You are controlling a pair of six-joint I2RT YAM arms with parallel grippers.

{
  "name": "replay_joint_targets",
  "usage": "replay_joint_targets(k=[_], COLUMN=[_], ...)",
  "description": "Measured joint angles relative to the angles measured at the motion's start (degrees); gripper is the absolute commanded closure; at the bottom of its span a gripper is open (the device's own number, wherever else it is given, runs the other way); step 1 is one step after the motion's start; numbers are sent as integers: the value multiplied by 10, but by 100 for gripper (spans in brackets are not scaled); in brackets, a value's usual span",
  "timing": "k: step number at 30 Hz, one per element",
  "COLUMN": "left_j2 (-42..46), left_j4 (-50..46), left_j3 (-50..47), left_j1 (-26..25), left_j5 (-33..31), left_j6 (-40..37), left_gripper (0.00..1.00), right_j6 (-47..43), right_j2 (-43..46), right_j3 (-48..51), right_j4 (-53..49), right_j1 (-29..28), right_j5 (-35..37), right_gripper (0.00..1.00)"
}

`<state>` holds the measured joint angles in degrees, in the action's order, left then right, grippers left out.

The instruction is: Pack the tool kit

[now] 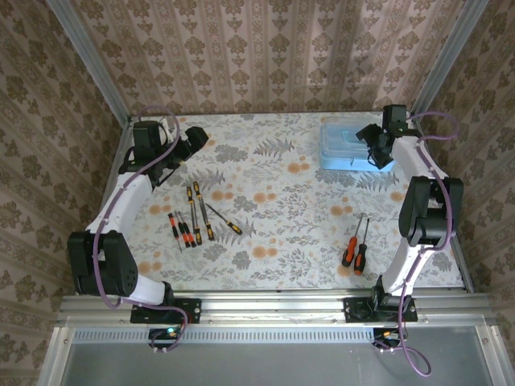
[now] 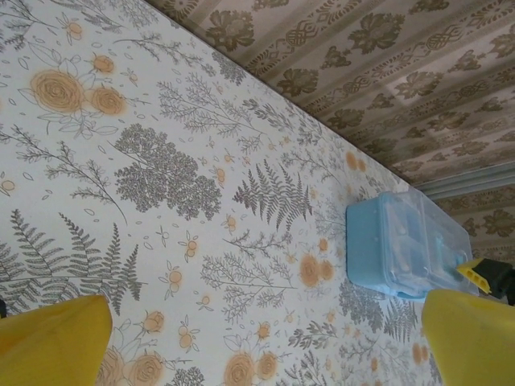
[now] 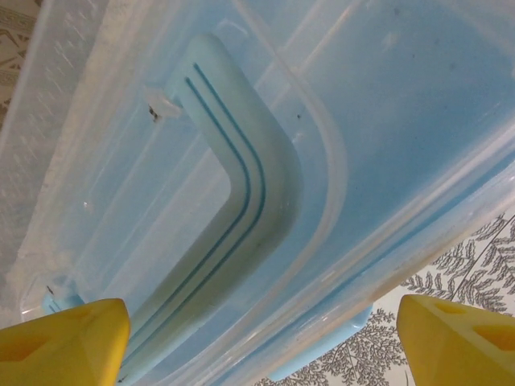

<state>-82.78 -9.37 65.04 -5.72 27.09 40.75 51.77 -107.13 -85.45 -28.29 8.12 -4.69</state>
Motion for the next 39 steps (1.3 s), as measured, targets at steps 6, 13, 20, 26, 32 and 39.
replay_joint_targets(k=[6,13,20,26,32,39], left_j2=[0,0,0,0,0,0], left_j4=[-2,-2,-2,-2,-2,-2], left_j3=[0,0,0,0,0,0], left_j1=[0,0,0,-1,-4,-10], left_j5=[4,7,8,8,15,17], left_j6=[0,0,0,0,0,0], left_gripper=[0,0,0,0,0,0], right_j6=[11,-5,-36,-63,-108,-169], right_j2=[-12,-12,-3,30,95,119], right_j3=[-1,7,32,76,151,164], right_j4=[3,18,42,50,48,12], right_j1=[0,-2,-8,-14,-26,-38], right_j5=[-23,-48,-83,-114,-140,-137], right_gripper=[17,22,24,26,27,24])
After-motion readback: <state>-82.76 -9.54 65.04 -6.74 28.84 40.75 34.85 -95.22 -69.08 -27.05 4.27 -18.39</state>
